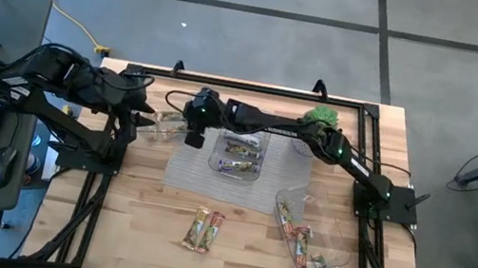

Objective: Pick and place Granola Bars by type
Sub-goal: Put the yellow granola bar into the left transparent bin

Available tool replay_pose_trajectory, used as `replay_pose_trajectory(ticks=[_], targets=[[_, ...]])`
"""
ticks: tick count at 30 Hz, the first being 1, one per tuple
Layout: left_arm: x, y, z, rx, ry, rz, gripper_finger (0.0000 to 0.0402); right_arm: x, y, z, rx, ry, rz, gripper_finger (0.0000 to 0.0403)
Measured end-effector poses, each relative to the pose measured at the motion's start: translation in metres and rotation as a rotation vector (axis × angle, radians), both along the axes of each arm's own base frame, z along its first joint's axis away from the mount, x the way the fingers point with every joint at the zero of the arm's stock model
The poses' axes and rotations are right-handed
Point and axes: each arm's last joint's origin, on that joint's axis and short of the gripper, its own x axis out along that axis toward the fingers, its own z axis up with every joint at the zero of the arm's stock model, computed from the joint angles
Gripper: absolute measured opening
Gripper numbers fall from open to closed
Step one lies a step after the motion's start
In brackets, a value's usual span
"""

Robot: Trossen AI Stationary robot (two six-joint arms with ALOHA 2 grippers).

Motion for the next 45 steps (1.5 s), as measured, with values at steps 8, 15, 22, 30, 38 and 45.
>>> replay_pose_trajectory(ticks=[8,15,22,30,38,45], targets=[[0.000,0.000,0.000,0.000,0.000,0.000,0.0147,-0.008,-0.003,-0.016,-0.097,0.126,-0.086,0.0124],[0.000,0.000,0.000,-0.003,0.000,-0.003,0.0147,-0.007,-0.002,-0.023,-0.107,0.100,-0.076,0.0162],[0.000,0.000,0.000,-0.003,0.000,-0.003,0.0147,-0.002,0.002,-0.016,-0.222,0.052,-0.089,0.0195],[0.000,0.000,0.000,-0.003,0.000,-0.002,0.0147,-0.020,0.053,0.066,-0.349,0.034,-0.050,0.0188],[0.000,0.000,0.000,0.011,0.001,-0.002,0.0147,-0.085,0.136,0.150,-0.375,0.089,-0.022,0.0165],[0.000,0.000,0.000,0.020,0.000,0.004,0.0147,-0.152,0.199,0.181,-0.120,0.157,-0.047,0.0084]])
